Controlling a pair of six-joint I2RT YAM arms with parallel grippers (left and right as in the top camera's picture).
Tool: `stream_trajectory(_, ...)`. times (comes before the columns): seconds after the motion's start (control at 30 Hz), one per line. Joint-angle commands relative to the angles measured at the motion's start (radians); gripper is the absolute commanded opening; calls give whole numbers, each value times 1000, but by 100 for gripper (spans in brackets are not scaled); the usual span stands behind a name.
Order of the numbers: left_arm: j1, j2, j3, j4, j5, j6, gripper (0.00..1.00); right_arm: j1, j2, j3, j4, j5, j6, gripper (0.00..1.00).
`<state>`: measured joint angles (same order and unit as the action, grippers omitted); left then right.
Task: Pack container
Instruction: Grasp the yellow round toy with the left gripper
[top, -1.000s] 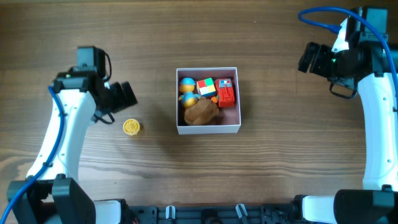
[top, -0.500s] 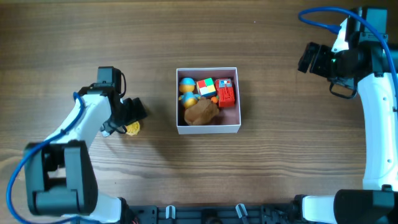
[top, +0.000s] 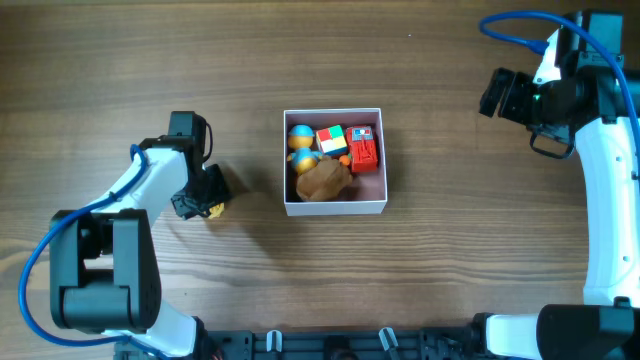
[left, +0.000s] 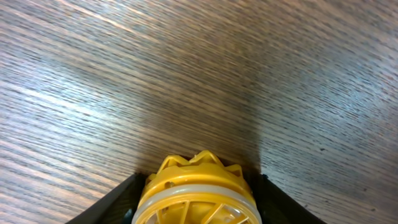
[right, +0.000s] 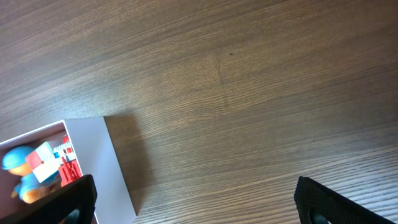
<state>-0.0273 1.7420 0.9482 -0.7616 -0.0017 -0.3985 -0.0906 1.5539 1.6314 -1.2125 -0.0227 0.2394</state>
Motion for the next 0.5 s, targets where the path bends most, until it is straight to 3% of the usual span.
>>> stream_trajectory(0.0,-24,9,-14,-1,1,2,52,-2,11,-4,0,-2,-11,100)
stream_trajectory(0.17,-27,9,-14,-1,1,2,50,-2,11,-4,0,-1,-11,100)
stream_trajectory(0.27,-27,-4,31,-38,1,2,30,-2,11,-4,0,-1,-11,100)
stream_trajectory(0.47,-89,-167,273,-180,2,48,4,-2,11,-4,-1,-1,-11,100)
